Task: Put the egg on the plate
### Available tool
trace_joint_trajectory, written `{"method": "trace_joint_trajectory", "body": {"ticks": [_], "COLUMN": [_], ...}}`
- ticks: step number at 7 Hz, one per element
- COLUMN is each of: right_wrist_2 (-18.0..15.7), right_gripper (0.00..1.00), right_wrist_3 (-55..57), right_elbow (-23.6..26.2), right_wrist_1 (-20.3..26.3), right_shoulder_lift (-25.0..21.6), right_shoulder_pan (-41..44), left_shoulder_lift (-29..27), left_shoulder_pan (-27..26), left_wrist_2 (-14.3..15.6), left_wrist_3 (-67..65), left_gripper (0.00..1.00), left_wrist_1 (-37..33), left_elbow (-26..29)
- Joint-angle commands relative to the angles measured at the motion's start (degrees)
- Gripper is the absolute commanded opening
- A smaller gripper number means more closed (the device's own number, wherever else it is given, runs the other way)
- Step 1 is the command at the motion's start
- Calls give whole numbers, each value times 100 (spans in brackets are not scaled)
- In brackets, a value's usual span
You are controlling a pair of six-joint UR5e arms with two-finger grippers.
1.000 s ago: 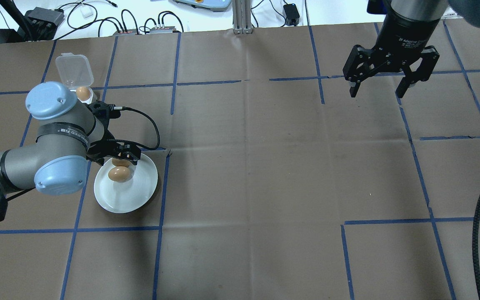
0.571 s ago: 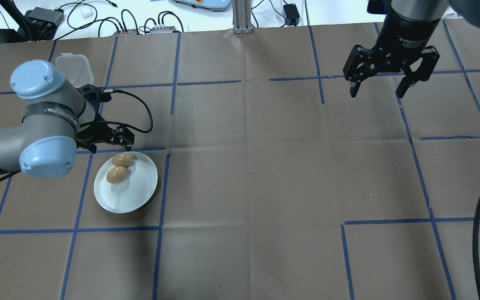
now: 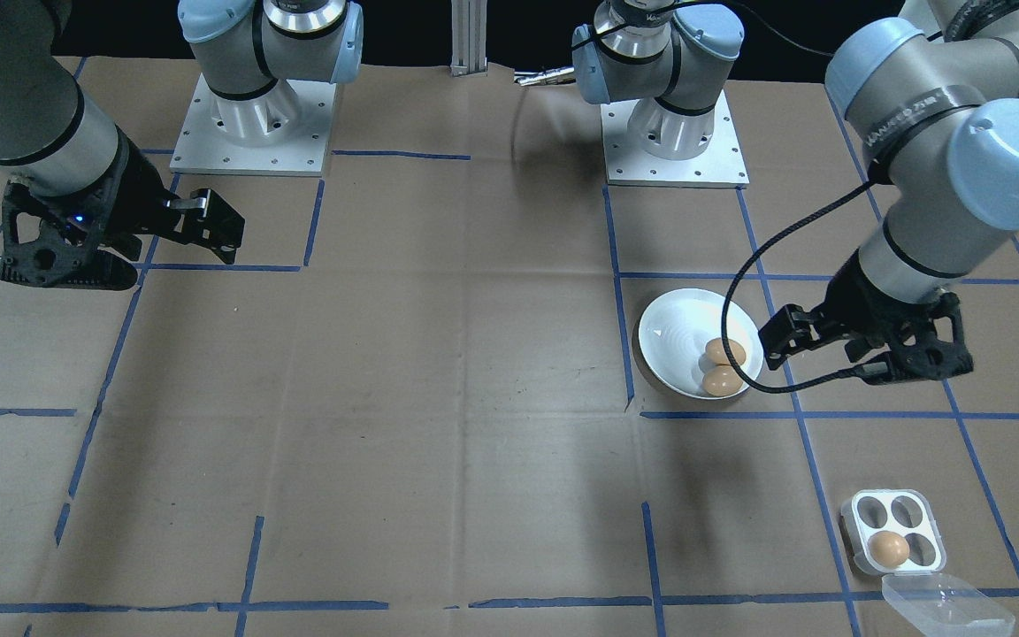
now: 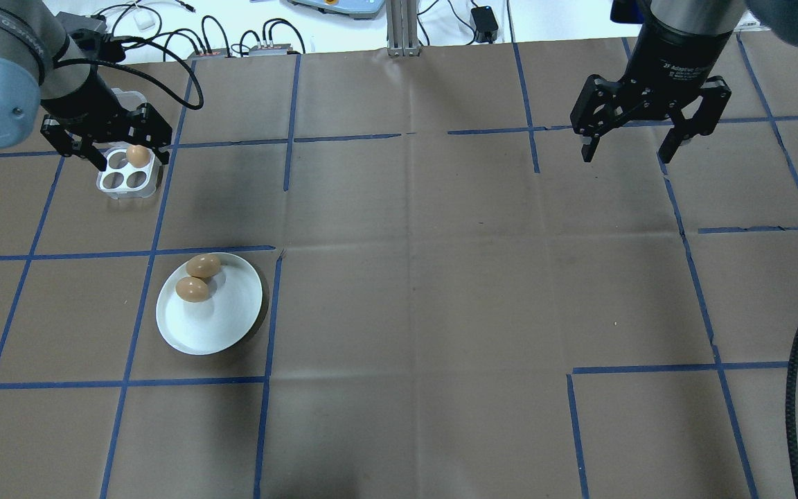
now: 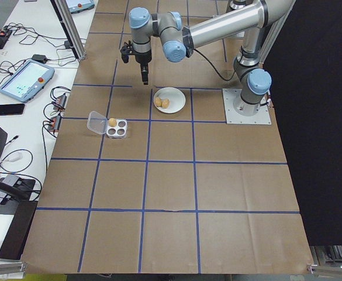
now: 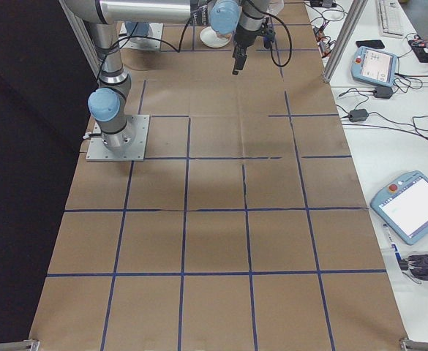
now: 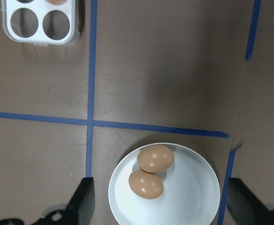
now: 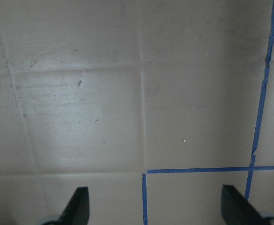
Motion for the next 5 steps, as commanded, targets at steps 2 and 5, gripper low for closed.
{"method": "trace_joint_trajectory", "body": {"ticks": [2,5], "right_wrist_2": [2,2], "right_gripper": [100,100], "right_wrist_3": [0,0], "right_elbow": [0,0], "right_wrist_1": [0,0], "right_shoulder_lift": [-4,-4], "right_shoulder_pan": [0,0], "left_shoulder_lift": [-1407,-2394], "left_shoulder_pan": [469,558], "left_wrist_2": [7,16], "left_wrist_3": [762,1018], "left_gripper": [100,100], "left_wrist_1": [-16,595], "left_elbow": [1531,1950]}}
